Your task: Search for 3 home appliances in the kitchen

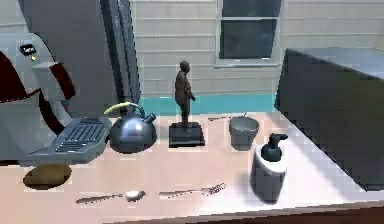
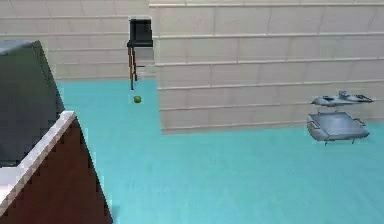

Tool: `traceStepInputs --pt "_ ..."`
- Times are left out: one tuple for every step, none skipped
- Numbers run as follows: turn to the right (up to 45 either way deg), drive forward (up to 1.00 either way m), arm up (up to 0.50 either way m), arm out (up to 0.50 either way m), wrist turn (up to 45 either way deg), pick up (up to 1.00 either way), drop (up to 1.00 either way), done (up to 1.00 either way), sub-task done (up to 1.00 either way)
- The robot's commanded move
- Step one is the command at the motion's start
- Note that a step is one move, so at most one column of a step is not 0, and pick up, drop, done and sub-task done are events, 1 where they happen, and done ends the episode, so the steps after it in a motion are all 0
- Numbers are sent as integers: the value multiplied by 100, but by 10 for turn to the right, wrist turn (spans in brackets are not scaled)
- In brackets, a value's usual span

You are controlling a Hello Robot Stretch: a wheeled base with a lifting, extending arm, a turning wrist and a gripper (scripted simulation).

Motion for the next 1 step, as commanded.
traceStepInputs --pt "450 0 0 0 0 0 0 0 0"
